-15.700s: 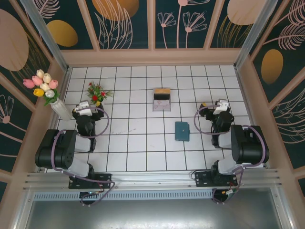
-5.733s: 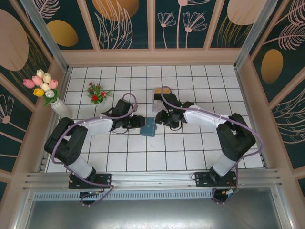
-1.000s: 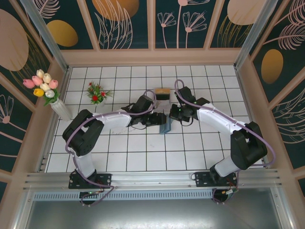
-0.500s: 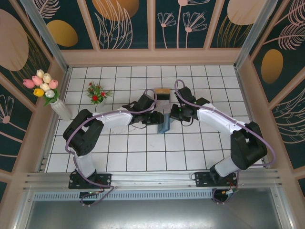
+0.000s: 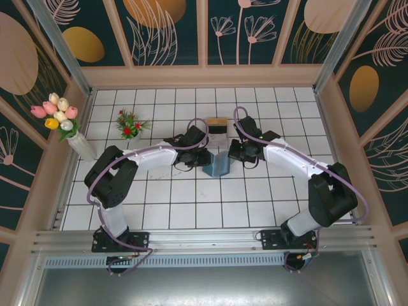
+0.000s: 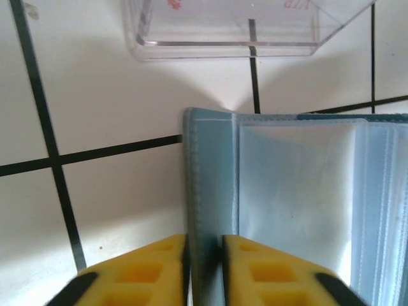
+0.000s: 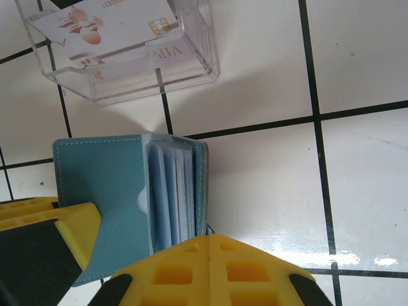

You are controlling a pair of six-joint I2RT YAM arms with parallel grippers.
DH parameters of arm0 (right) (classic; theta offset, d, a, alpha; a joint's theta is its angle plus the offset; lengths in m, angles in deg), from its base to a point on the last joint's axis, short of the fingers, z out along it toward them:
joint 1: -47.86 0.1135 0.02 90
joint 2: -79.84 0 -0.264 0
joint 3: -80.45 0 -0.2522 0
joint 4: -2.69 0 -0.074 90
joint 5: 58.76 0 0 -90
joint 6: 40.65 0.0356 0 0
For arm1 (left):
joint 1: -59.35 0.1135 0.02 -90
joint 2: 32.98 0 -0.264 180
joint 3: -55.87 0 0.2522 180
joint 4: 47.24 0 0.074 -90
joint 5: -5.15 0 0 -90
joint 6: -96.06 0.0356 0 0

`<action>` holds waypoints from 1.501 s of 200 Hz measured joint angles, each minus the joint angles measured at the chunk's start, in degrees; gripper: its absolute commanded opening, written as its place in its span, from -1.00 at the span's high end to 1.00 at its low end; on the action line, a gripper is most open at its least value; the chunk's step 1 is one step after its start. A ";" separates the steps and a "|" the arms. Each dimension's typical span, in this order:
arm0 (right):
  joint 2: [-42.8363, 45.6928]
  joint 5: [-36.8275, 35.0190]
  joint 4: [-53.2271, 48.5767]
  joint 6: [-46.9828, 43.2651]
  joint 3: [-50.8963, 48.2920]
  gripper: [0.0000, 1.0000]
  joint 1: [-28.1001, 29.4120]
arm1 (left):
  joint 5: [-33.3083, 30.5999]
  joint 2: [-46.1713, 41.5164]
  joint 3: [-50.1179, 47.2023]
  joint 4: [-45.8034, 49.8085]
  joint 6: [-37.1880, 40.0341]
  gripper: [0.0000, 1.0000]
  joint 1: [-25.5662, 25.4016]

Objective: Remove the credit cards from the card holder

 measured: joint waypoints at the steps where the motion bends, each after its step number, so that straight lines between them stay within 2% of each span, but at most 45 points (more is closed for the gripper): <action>1: 0.00 0.02 0.02 0.00 -0.02 0.73 0.00 | 0.04 0.00 0.00 -0.02 0.04 0.72 0.00; 35: 0.00 2.99 1.95 -0.15 -1.79 0.31 -1.88 | 0.74 0.00 -0.04 -1.31 -0.26 0.99 0.00; 49: 0.00 5.42 3.41 -0.33 -3.06 0.19 -2.82 | 0.70 0.00 -0.39 -1.95 -0.42 1.00 0.00; 92: 0.00 11.65 6.93 -0.52 -6.40 -0.03 -5.42 | -0.44 0.00 -3.30 -4.04 -0.81 1.00 0.04; 136: 2.71 8.63 6.08 -0.33 -6.71 -0.11 -7.69 | -2.01 0.00 -5.35 -4.94 -0.98 1.00 0.04; 165: 7.80 6.75 5.62 -0.52 -5.51 -0.11 -7.30 | -2.32 0.00 -5.60 -5.03 -0.98 1.00 0.04; 187: 8.52 6.86 6.29 -0.55 -4.07 -0.07 -5.01 | -2.32 0.00 -5.68 -5.18 -0.98 1.00 0.04; 219: 3.39 10.47 8.61 0.15 -3.82 0.27 -1.46 | -2.29 0.00 -6.05 -5.77 -0.98 1.00 0.04; 300: -6.95 14.16 10.91 0.35 -4.00 0.30 -2.36 | -2.23 -0.13 -7.32 -7.69 -1.01 1.00 0.04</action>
